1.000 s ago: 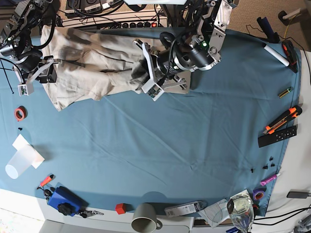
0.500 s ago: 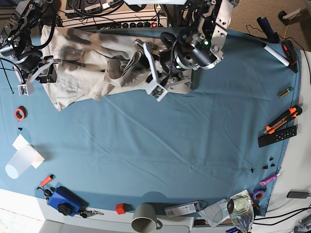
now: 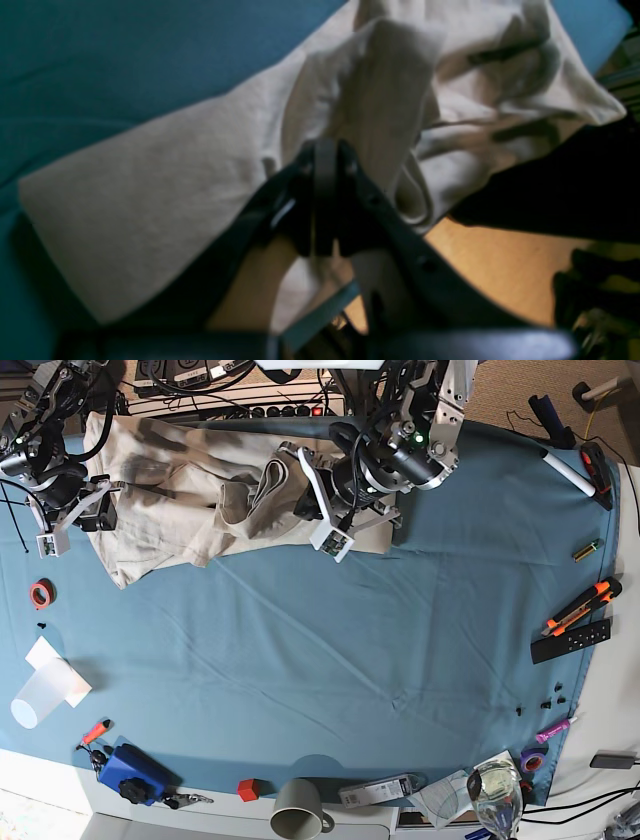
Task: Fold the T-shirt properly
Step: 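Carry the hem end with the left gripper toward the right gripper, then release the hem end with the left gripper and raise it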
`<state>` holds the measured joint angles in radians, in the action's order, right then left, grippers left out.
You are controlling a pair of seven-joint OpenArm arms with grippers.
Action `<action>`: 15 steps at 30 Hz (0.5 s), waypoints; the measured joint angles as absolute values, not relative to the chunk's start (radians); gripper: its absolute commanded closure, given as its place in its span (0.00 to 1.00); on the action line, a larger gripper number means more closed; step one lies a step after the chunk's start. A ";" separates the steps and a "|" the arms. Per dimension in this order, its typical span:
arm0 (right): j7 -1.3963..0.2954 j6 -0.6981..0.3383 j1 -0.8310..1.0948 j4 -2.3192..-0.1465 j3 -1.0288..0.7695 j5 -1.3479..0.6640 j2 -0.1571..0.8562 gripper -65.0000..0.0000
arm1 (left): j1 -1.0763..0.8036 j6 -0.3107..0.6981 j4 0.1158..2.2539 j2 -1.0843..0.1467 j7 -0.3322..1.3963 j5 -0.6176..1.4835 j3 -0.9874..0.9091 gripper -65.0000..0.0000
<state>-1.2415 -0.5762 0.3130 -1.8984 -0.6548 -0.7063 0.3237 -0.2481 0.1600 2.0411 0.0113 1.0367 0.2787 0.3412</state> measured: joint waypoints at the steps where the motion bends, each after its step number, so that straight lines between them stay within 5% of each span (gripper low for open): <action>1: -1.242 -0.576 0.313 -1.898 -0.655 -0.706 0.323 0.70 | -0.248 0.174 2.020 0.011 1.022 0.279 0.341 1.00; 8: -1.242 -0.576 0.313 -1.898 -0.655 -0.707 0.323 0.70 | -0.237 0.182 1.942 0.010 1.007 0.351 0.341 1.00; 15: -1.242 -0.576 0.313 -1.898 -0.655 -0.707 0.324 0.70 | -0.236 0.328 1.942 0.044 0.992 0.411 0.370 1.00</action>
<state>-1.2415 -0.5762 0.3130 -1.8984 -0.6548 -0.7067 0.3237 -0.2359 0.3283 1.9423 0.0441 0.9916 0.4107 0.3698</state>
